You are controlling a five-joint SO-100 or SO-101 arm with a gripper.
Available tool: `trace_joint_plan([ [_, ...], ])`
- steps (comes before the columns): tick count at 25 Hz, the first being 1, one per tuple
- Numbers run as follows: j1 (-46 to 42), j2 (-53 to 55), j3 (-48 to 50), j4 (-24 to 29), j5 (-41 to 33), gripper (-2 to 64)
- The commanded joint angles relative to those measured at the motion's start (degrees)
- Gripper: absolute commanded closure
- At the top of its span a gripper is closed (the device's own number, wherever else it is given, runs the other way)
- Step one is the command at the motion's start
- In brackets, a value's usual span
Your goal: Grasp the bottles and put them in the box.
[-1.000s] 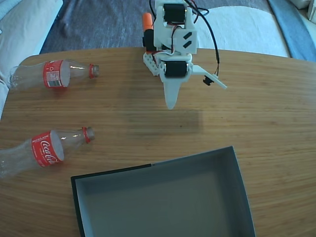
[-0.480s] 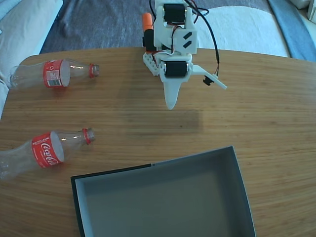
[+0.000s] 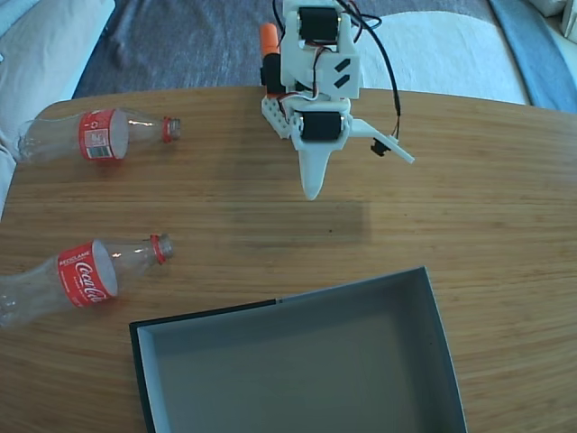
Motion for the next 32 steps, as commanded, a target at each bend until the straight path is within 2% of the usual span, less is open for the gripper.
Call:
trace_joint_plan([
  [1, -0.26, 0.26, -0.70, 0.00, 0.09, 61.9],
  [14, 0.09, 0.26, -0.70, -0.62, 0.00, 61.8],
  [22, 0.26, -0.09, -9.84, 0.09, -0.26, 61.8],
  [25, 0.62, -2.99, -12.92, 0.09, -5.45, 61.8],
  [32, 11.34, -18.98, -23.29, -0.09, -17.75, 61.7],
])
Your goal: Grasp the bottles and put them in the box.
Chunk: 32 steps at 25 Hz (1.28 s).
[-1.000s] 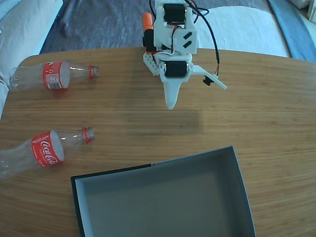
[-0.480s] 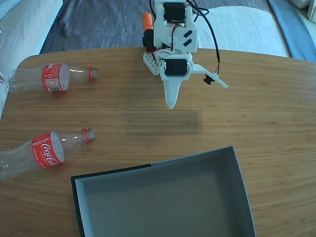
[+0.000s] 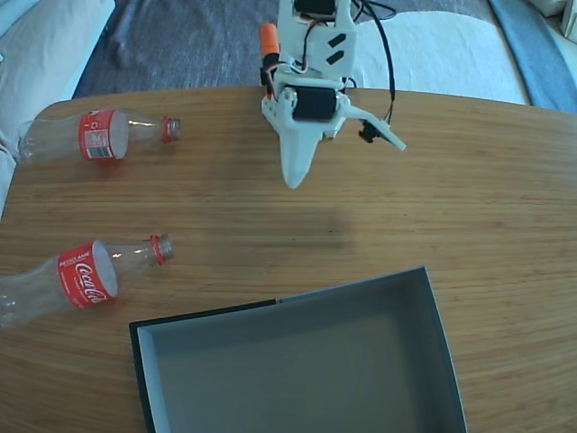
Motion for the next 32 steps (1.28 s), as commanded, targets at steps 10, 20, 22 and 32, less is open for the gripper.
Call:
trace_joint_plan([
  [10, 9.58, -18.02, -18.98, -0.09, -12.04, 59.4],
  [20, 16.17, -32.96, -29.62, -0.09, -13.36, 52.4],
  [22, 17.84, -36.83, -32.61, 0.00, -13.45, 52.6],
  [32, 28.04, -49.31, -41.75, 0.09, -13.54, 51.9],
])
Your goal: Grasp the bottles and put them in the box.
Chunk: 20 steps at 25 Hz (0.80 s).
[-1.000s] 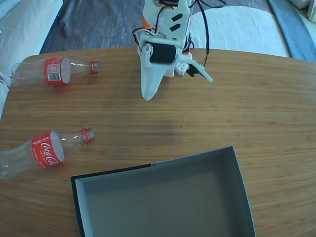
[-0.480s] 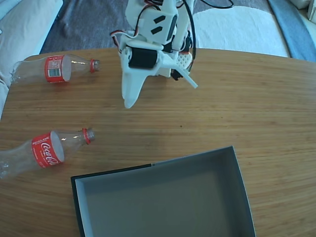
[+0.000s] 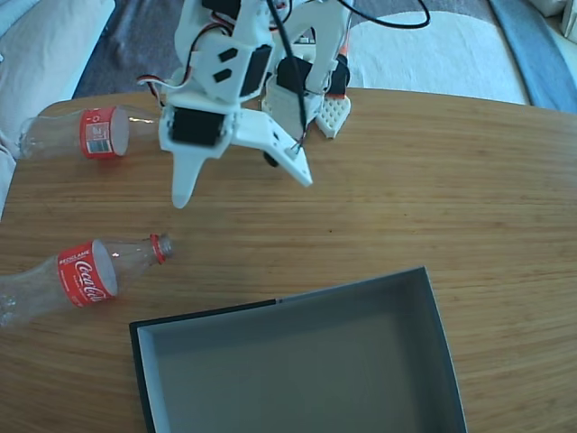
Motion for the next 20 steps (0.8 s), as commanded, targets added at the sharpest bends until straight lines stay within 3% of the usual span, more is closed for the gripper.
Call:
trace_joint_plan([
  [1, 1.85, -0.53, -3.60, 0.09, -0.79, 51.9],
  [8, 4.57, -4.83, -3.60, 6.24, -13.01, 51.8],
  [13, 6.94, -7.82, -3.78, 6.33, -21.80, 51.6],
  [20, 9.84, -15.47, -9.58, 6.33, -25.14, 35.8],
])
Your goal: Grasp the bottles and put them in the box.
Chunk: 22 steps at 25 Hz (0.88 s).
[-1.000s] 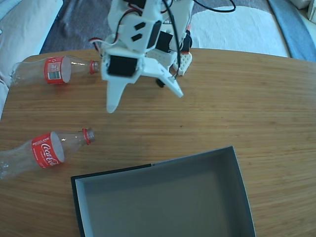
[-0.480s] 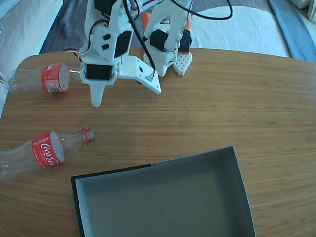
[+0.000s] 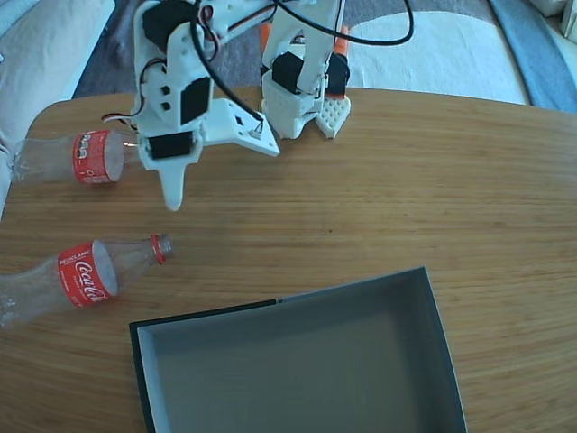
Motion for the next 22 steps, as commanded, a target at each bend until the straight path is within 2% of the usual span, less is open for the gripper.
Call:
trace_joint_plan([
  [1, 0.79, -2.37, -6.33, 0.18, -0.35, 35.3],
  [7, 1.41, -10.81, -15.29, 0.26, -0.35, 34.0],
  [15, 1.49, -13.71, -16.79, 0.26, 0.26, 14.9],
  [18, 1.49, -13.89, -16.17, -0.35, -0.18, 11.3],
  [22, 1.49, -18.37, -18.02, -0.44, -0.26, 11.7],
])
